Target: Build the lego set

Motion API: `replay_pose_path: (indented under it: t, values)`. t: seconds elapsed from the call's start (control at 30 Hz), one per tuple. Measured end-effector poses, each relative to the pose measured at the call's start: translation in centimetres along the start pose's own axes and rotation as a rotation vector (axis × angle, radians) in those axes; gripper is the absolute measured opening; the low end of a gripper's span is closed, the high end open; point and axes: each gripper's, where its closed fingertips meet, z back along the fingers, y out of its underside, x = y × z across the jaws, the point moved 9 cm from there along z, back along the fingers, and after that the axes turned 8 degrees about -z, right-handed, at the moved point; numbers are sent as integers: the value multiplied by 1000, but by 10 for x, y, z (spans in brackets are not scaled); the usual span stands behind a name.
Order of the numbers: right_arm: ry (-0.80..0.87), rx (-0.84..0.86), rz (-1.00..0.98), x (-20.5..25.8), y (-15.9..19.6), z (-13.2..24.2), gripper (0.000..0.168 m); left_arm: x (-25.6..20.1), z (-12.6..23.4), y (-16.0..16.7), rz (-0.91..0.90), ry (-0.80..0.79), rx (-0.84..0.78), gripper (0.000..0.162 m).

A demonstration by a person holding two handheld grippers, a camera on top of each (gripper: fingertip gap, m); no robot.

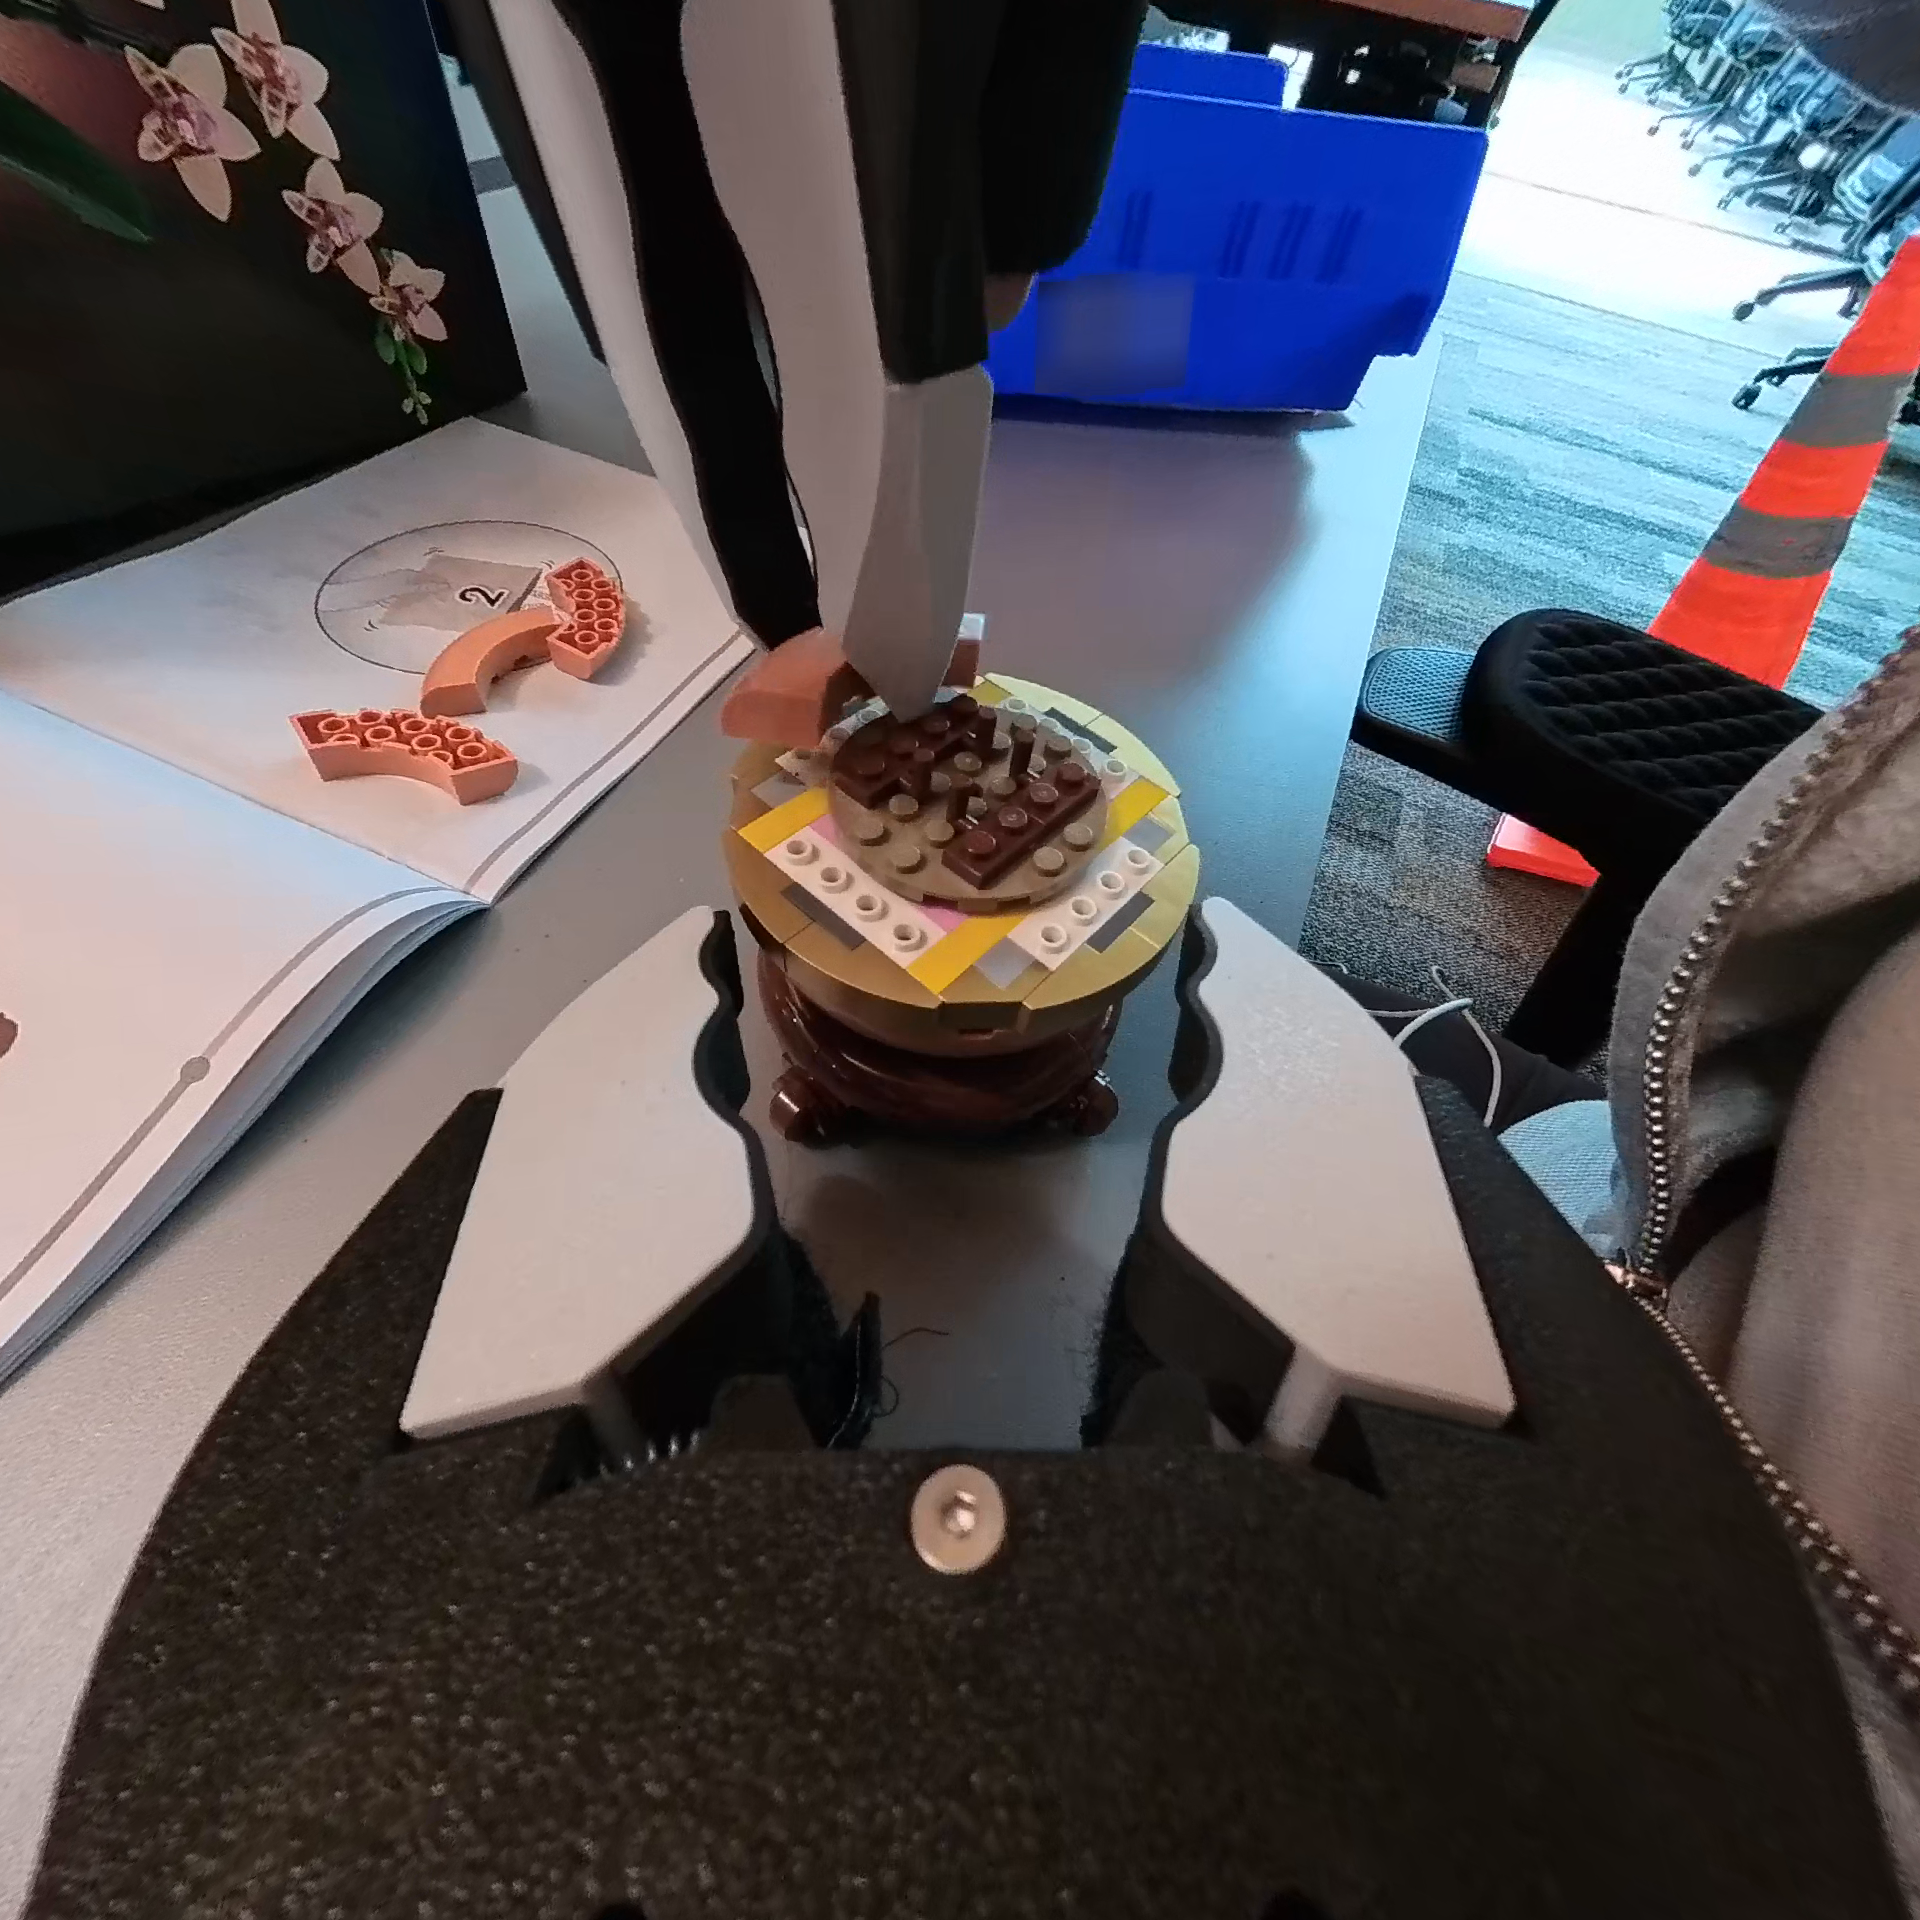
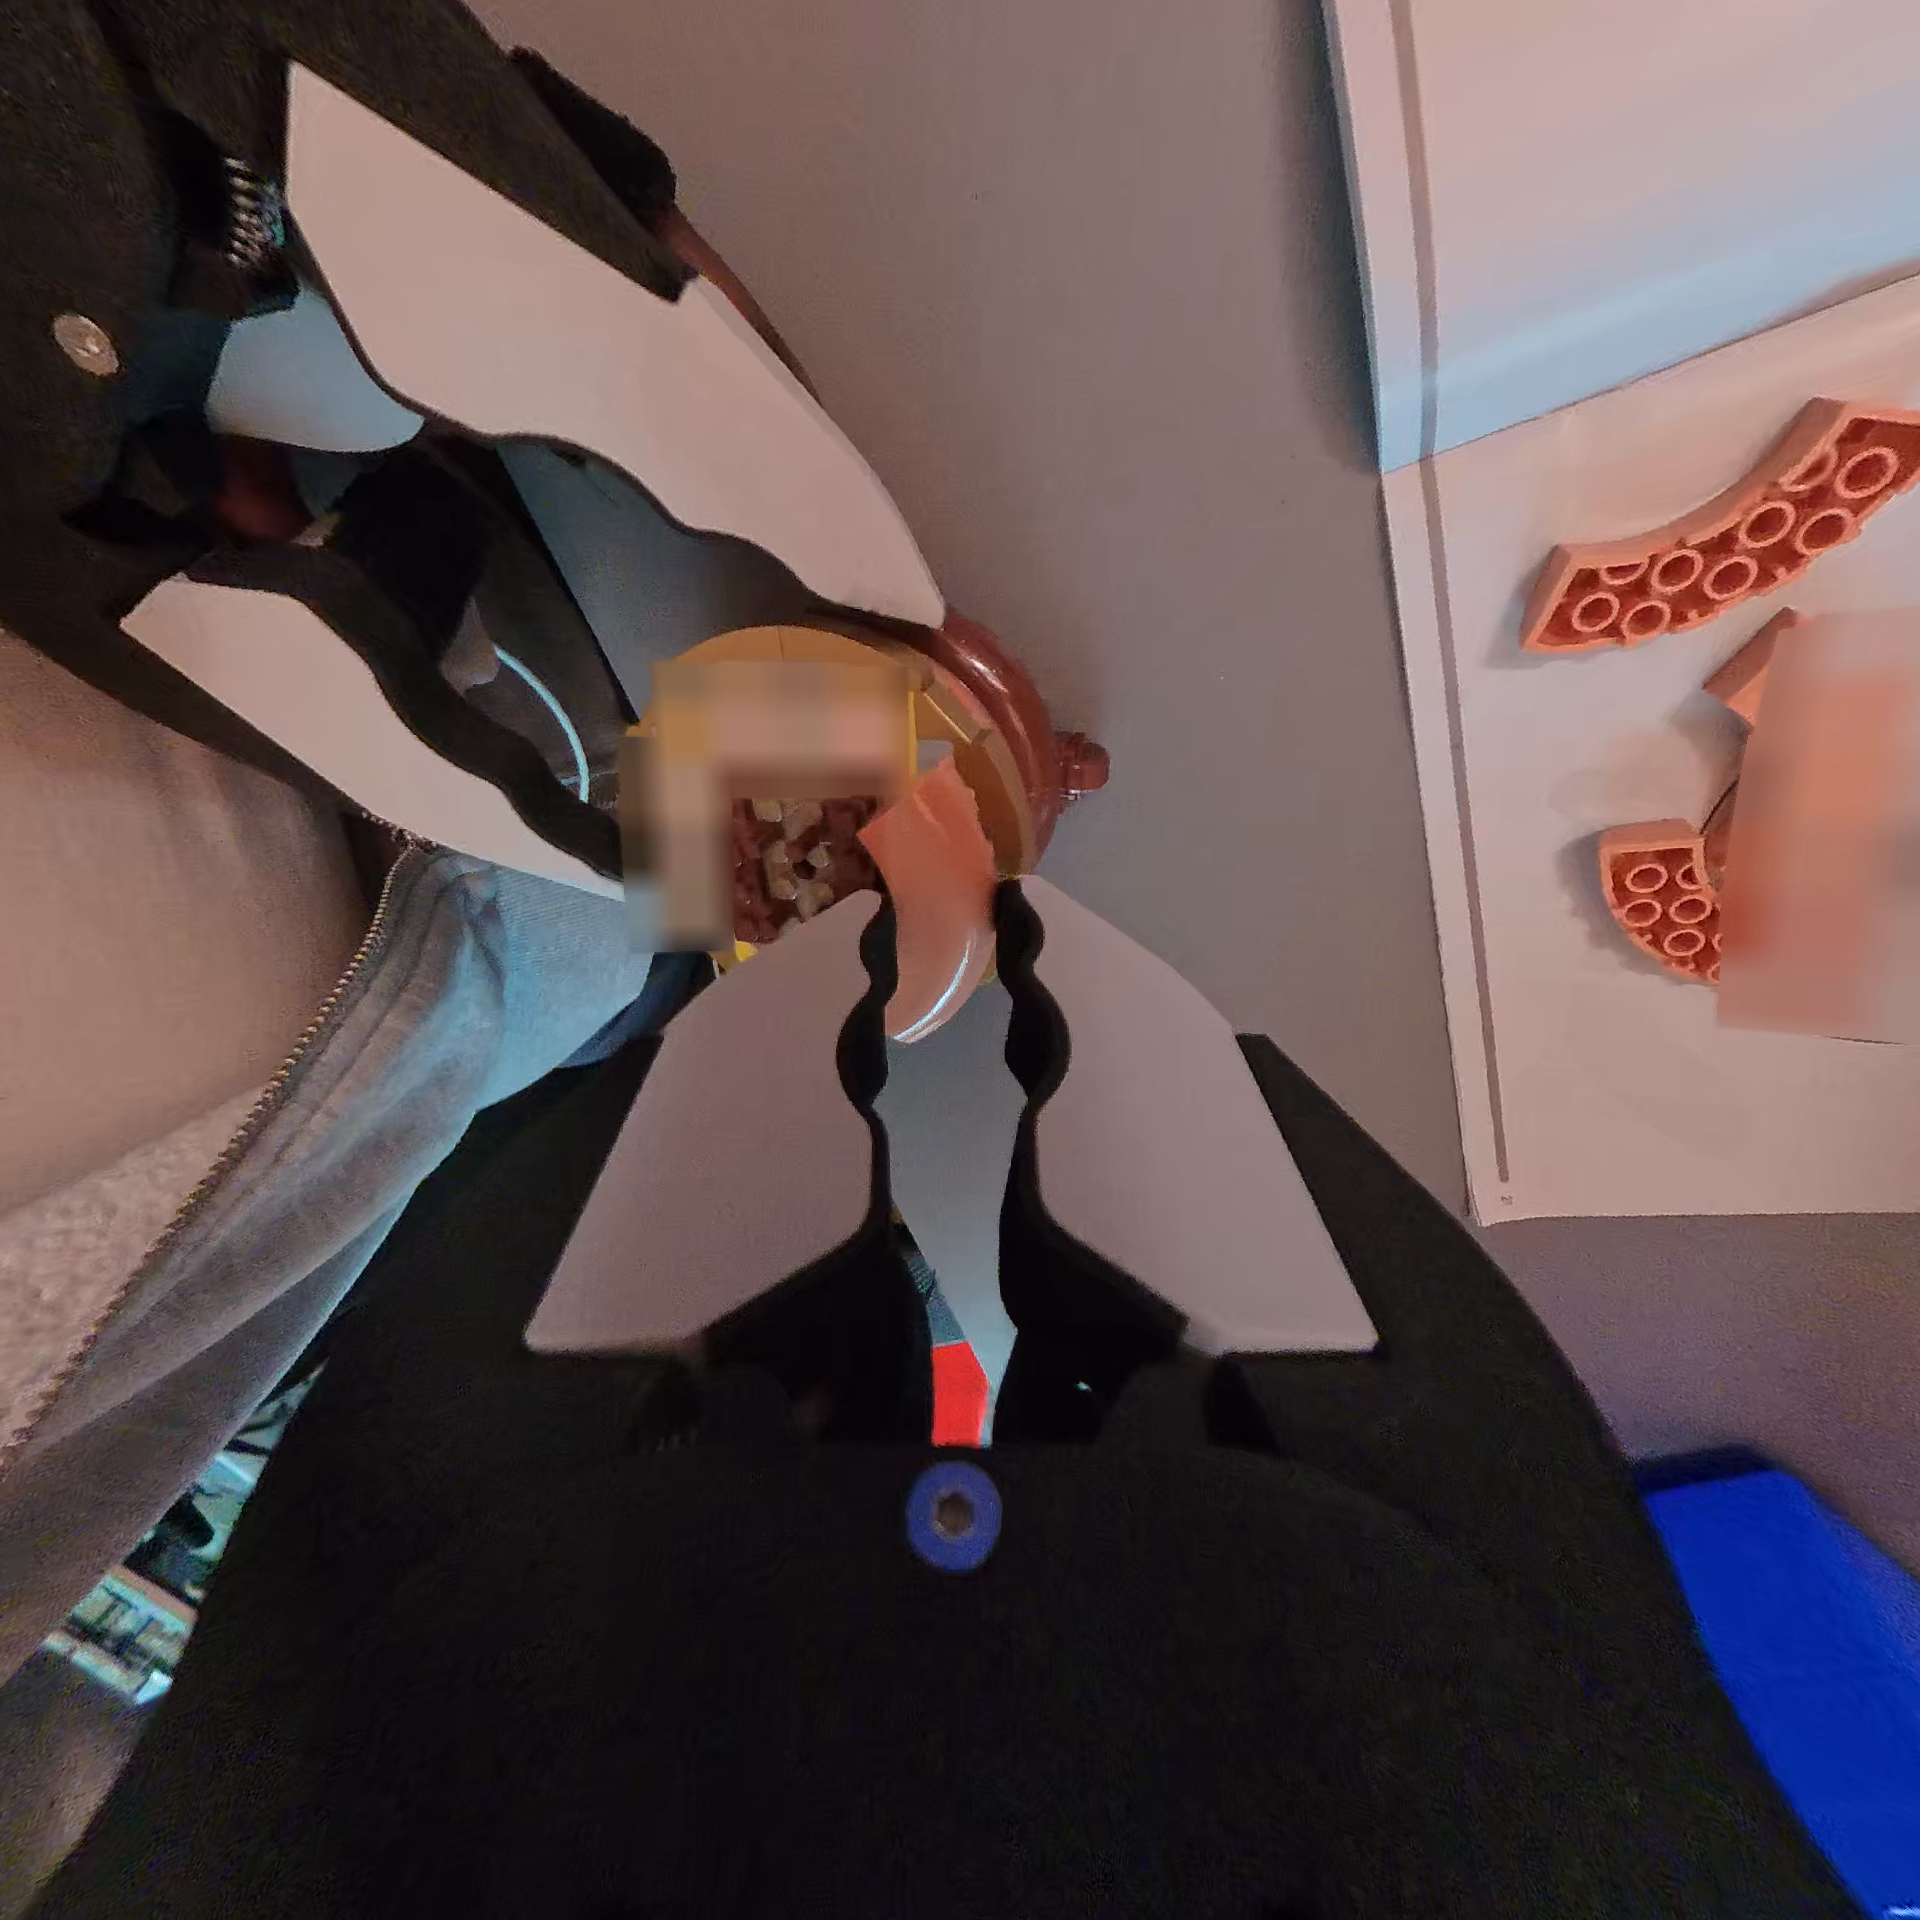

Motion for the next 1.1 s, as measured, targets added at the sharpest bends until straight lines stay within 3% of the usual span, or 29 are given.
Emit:
replay_pose_path:
  t: [0.6,0.9,1.1]
  values:
    - [-19,41,-34,-5,-4,-2,21,0,0,0,0,3,-2,79]
    - [-64,-26,-73,-8,3,0,21,0,0,0,3,5,0,80]
    - [-59,-209,-109,-10,12,17,21,0,0,0,8,4,1,81]
